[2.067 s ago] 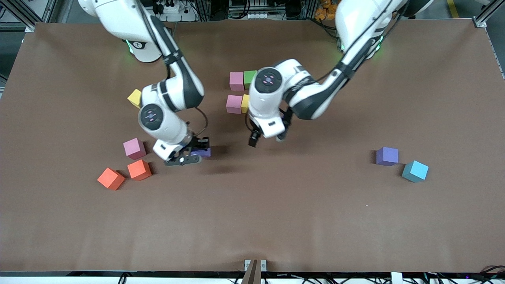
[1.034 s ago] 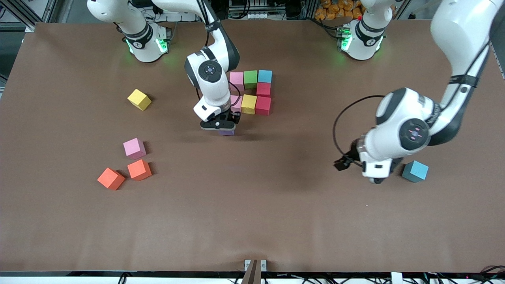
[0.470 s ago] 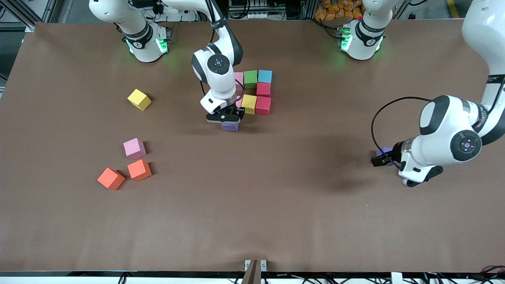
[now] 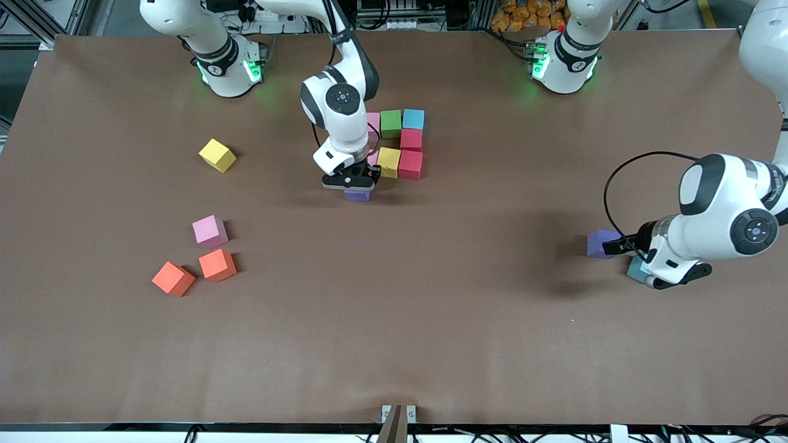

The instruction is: Form number 2 with 11 blocks

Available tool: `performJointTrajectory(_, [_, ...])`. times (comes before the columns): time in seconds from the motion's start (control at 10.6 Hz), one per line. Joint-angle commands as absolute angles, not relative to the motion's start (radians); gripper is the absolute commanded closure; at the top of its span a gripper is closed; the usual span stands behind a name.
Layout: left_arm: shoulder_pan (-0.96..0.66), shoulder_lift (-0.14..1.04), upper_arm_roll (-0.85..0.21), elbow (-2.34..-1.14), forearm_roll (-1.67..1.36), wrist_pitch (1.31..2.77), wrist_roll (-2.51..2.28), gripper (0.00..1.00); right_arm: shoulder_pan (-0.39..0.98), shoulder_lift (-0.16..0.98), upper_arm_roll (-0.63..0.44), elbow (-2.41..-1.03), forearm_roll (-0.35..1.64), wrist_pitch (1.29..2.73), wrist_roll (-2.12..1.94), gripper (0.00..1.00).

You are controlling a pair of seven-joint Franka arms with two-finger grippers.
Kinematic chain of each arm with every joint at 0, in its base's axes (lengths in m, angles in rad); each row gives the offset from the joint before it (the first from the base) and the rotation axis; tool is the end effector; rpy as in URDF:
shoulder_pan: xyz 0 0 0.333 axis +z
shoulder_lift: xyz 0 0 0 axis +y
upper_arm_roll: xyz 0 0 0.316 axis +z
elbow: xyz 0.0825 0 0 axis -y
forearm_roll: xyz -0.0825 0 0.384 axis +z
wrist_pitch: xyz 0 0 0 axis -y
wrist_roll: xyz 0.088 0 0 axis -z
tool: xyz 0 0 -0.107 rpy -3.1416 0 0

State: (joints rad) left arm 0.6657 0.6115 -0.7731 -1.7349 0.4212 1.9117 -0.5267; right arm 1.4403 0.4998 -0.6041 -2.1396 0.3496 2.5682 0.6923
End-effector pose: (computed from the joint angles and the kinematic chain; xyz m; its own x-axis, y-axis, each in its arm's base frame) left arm 0.6322 0.0069 0.2879 0.9371 0.2641 -0.2282 0.2572 -0.9645 -0.0598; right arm 0.3889 0.4214 0.2107 0.9921 -0.0845 0.0923 -0.0868 -0.9960 0.0212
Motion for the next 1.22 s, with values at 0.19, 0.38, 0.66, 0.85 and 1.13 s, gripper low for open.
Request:
performJointTrajectory(0.19, [0.692,0.664,-0.785,-1.802,0.524,2.014,-0.511,0.00,1.480,0.492,-0.626,-2.155,0.348,2.571,0.761,1.00])
performJointTrajectory(0.38, [0.713,0.664,-0.785,-1.845,0.560,2.068,-0.511,0.00,1.483,0.492,-0.626,-2.155,0.348,2.571,0.762,1.00])
performJointTrajectory(0.66, [0.715,0.683,-0.784,-1.847,0.563,2.069,-0.471,0.00,1.499,0.494,-0.624,-2.157,0.348,2.571,0.784,1.00])
performJointTrajectory(0.85, [0.712,0.692,-0.766,-1.847,0.572,2.080,-0.439,0.01,1.508,0.494,-0.624,-2.164,0.347,2.571,0.784,1.00])
performJointTrajectory(1.13, [0.710,0.709,-0.764,-1.847,0.620,2.082,-0.433,0.17,1.505,0.497,-0.624,-2.164,0.347,2.571,0.782,0.72])
